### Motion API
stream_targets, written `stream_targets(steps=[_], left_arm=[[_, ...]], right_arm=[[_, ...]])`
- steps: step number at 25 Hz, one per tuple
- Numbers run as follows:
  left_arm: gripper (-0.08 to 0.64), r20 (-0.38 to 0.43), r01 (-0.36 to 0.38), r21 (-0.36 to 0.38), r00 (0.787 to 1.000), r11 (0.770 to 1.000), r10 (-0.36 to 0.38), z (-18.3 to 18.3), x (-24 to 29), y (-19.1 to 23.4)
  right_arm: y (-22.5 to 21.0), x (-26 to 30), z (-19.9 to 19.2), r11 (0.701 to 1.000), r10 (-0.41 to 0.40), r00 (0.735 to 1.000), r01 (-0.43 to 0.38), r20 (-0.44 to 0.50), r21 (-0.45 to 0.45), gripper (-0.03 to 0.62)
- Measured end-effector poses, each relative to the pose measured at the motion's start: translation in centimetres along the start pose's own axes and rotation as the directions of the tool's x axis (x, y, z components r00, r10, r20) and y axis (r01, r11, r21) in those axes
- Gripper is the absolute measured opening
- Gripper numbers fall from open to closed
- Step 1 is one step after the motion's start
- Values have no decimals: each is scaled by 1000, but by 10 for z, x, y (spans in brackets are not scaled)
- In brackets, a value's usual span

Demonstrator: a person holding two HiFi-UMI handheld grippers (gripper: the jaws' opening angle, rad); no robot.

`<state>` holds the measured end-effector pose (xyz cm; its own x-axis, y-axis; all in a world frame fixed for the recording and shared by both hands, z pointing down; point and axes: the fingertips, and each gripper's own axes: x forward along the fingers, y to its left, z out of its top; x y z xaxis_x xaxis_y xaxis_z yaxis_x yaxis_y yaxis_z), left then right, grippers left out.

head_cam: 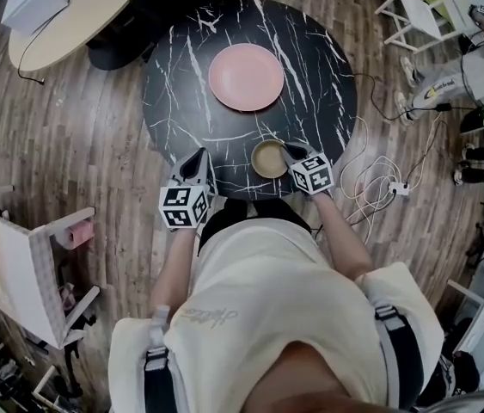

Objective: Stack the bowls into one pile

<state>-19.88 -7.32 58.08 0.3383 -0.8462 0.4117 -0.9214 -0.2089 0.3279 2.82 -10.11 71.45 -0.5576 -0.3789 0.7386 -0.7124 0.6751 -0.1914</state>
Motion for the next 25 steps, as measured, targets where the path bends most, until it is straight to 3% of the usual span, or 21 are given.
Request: stream_targets(steps=[25], left_arm=[[20,-57,9,-11,998,1000,-9,-18,16,1]], right_arm=[[-1,23,-23,1000,2,998,-2,-59,-6,26]])
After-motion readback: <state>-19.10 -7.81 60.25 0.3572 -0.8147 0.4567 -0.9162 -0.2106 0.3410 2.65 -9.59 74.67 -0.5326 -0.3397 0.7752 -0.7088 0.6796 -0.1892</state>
